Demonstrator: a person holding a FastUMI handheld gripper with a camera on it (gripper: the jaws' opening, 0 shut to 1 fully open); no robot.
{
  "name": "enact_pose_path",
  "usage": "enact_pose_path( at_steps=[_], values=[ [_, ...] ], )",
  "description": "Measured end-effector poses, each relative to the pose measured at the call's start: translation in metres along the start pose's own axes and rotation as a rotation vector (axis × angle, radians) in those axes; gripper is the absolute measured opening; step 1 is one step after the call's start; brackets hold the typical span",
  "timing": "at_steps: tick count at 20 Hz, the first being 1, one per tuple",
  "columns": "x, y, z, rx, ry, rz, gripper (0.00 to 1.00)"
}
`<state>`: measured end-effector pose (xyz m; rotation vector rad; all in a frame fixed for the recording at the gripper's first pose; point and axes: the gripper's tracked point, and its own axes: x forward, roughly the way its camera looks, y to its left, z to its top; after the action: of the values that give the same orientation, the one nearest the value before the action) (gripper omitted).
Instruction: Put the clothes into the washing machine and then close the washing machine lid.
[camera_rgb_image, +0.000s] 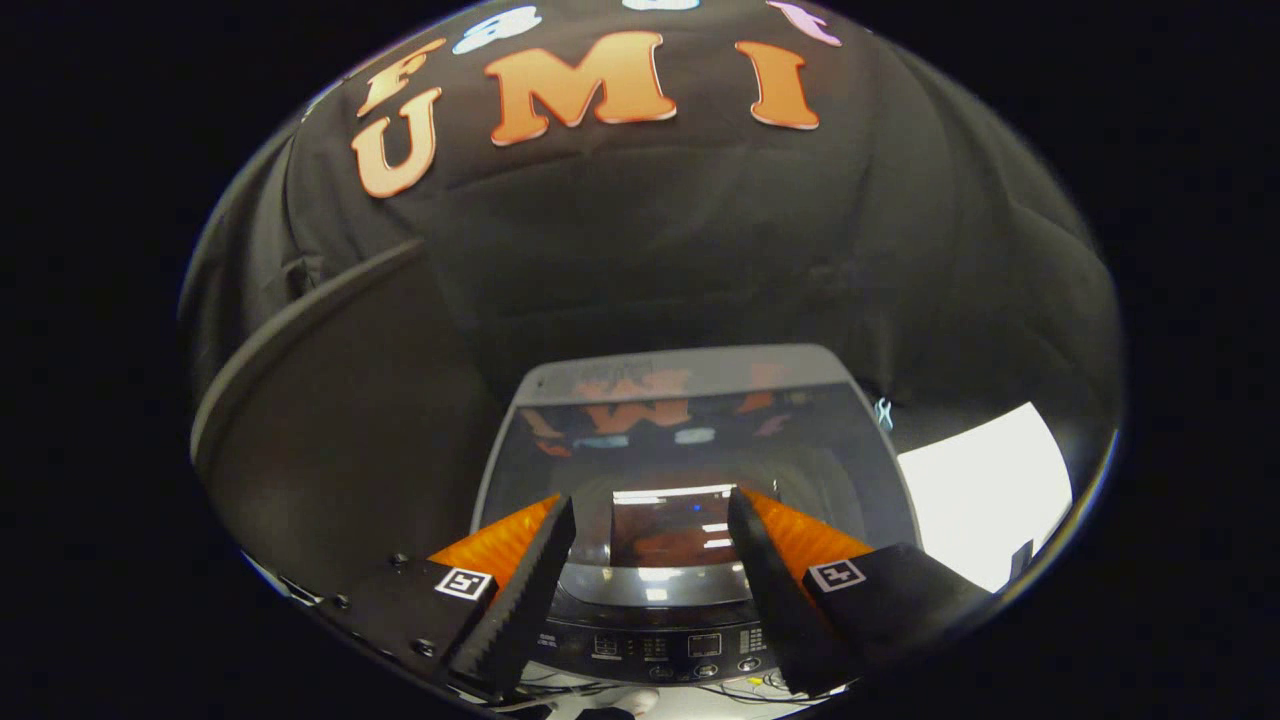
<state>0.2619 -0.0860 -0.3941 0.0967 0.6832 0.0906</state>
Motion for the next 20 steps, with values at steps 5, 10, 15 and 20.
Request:
enact_pose_path(
  at_steps=[5,10,15,20],
  values=[
    [-0.088,0.020,0.106,0.005,-0.203,0.005,0.99],
    [-0.203,0.038,0.150,-0.025,-0.372,-0.043,0.98],
    [-0.282,0.061,0.172,-0.031,-0.515,-0.048,0.98],
    [-0.316,0.080,0.182,-0.063,-0.573,-0.080,0.98]
  ],
)
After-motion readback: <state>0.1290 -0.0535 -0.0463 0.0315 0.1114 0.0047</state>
